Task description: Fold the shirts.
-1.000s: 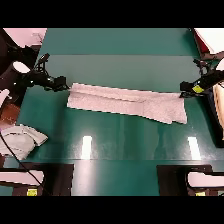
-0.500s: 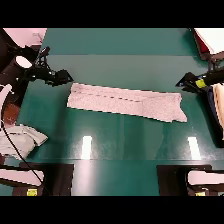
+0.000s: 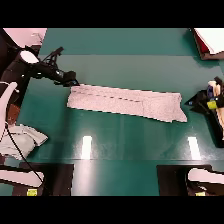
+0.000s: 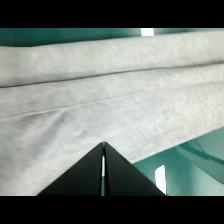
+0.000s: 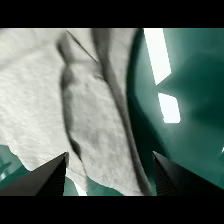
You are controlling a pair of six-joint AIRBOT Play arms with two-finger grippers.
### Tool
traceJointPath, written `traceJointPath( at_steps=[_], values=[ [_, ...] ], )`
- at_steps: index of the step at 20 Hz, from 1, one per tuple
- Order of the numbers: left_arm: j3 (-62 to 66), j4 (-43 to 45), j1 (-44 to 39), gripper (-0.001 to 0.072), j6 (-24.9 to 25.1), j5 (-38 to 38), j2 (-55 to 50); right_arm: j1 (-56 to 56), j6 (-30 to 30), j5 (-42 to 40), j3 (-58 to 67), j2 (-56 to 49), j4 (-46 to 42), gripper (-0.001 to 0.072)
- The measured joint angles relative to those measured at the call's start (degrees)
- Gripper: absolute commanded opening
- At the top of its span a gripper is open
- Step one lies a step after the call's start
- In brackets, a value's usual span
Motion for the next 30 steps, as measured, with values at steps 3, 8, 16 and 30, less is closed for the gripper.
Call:
traceJointPath(
  at_steps=[3,8,16,30],
  values=[
    [0.1,-0.3,-4.5,0.0021,0.0,-0.4,0.0,-1.3,-4.9,-0.5,-2.5,-3.4,4.3,0.0592],
    [0.1,-0.5,-9.9,0.0021,0.0,-0.2,0.0,1.1,-9.4,-2.1,-3.6,-7.8,11.6,0.0543],
    [0.5,0.3,-18.7,0.0020,-1.4,6.4,-0.5,7.3,-12.2,-4.7,-4.0,-9.0,13.1,0.0013],
    [20.0,1.0,-28.7,0.0020,-5.0,7.5,-22.2,16.9,2.0,7.6,17.1,7.0,14.2,0.0011]
  ],
)
